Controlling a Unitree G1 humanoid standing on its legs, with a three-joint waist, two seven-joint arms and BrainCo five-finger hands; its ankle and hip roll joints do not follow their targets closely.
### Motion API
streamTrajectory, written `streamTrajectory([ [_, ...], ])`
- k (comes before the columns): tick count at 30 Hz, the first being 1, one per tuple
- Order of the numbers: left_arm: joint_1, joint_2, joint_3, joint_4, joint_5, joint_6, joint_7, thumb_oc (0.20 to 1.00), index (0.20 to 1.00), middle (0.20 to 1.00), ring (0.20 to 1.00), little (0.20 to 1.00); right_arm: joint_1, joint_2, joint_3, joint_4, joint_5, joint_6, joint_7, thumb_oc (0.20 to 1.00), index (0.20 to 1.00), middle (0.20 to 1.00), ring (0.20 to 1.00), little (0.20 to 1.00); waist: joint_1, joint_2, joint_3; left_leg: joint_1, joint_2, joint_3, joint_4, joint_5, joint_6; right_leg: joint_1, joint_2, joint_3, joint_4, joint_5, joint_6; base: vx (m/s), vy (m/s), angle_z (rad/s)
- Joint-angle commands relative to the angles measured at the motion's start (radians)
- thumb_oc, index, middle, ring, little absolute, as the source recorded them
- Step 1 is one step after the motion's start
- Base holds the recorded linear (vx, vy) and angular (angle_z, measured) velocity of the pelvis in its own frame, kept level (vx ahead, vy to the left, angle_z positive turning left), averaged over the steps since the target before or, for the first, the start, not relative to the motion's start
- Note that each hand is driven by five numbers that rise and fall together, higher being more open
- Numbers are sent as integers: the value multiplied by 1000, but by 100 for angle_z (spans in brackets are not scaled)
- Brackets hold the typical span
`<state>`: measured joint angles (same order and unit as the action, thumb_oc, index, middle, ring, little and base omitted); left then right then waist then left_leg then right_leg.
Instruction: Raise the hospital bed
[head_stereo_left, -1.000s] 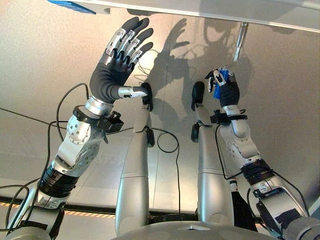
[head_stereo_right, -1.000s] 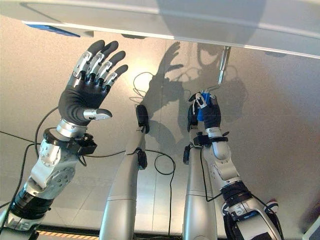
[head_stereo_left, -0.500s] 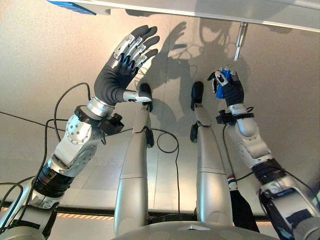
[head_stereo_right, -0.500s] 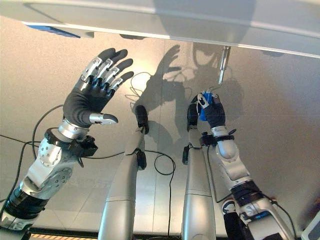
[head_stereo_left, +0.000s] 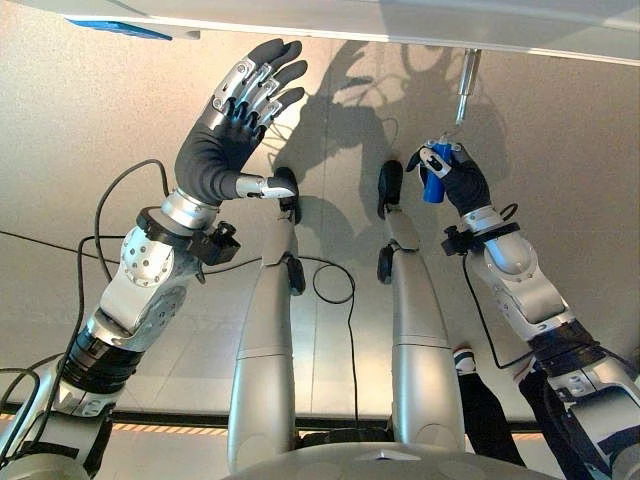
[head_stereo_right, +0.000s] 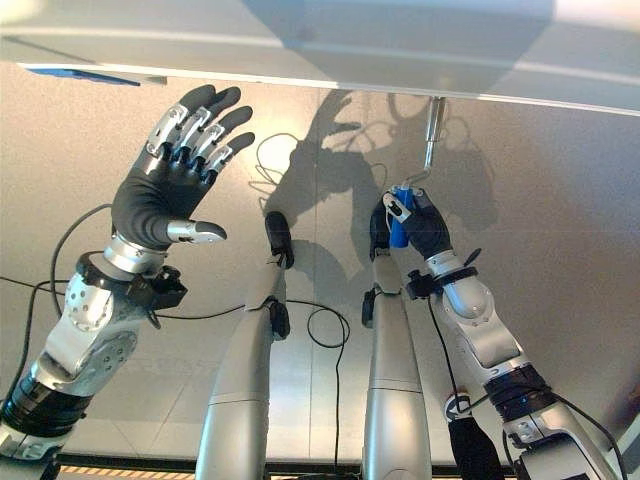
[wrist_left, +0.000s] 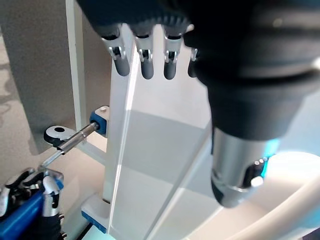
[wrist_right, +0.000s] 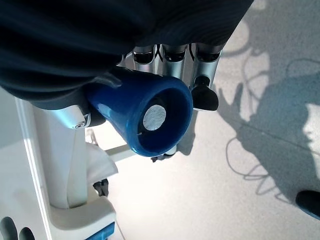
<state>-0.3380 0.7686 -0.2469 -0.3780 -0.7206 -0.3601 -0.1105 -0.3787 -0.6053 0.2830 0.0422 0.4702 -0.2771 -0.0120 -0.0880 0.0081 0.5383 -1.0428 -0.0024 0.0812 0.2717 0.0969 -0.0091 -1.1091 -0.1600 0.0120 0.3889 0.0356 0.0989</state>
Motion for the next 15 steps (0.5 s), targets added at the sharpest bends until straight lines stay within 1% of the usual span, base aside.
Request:
streamTrajectory([
  [1, 38, -8, 46, -104, 30, -45, -39, 1000, 1000, 1000, 1000, 1000, -4, -37, -121, -198, 159, -143, 64, 200, 200, 200, 200, 200, -9, 31, -18, 43, 30, -28, 77, -78, -54, 65, 26, -59, -46, 41, 63, -1, -32, 0],
  [5, 50, -22, 52, -97, -2, -43, -53, 1000, 1000, 1000, 1000, 1000, 2, 9, -177, -166, 238, -174, 41, 200, 200, 200, 200, 200, -9, 37, -18, 66, 33, -25, 65, -76, -58, 79, 29, -57, -46, 38, 63, 0, 0, 0],
  [9, 46, -37, 46, -91, -27, -39, -71, 1000, 1000, 1000, 1000, 1000, 6, 46, -238, -168, 326, -208, 48, 200, 200, 200, 200, 200, -12, 44, -18, 82, 36, -23, 57, -75, -61, 88, 31, -56, -43, 31, 64, 0, 0, 0],
  [10, 46, -37, 46, -90, -27, -39, -71, 1000, 1000, 1000, 1000, 1000, 7, 46, -238, -168, 326, -208, 48, 200, 200, 200, 200, 200, -12, 44, -18, 82, 36, -23, 57, -75, -61, 88, 31, -56, -43, 31, 64, -4, -30, 1],
  [11, 44, -43, 40, -89, -30, -35, -76, 1000, 1000, 1000, 1000, 1000, 5, 64, -260, -158, 358, -221, 49, 200, 200, 200, 200, 200, -13, 47, -18, 88, 37, -22, 53, -75, -62, 92, 31, -57, -43, 29, 64, 0, 0, 0],
  [15, 43, -53, 40, -85, -37, -31, -82, 1000, 1000, 1000, 1000, 1000, 13, 82, -289, -139, 378, -234, 26, 200, 200, 200, 200, 200, -16, 53, -18, 103, 37, -22, 30, -68, -67, 98, 36, -56, -51, 28, 64, -1, -9, 0],
])
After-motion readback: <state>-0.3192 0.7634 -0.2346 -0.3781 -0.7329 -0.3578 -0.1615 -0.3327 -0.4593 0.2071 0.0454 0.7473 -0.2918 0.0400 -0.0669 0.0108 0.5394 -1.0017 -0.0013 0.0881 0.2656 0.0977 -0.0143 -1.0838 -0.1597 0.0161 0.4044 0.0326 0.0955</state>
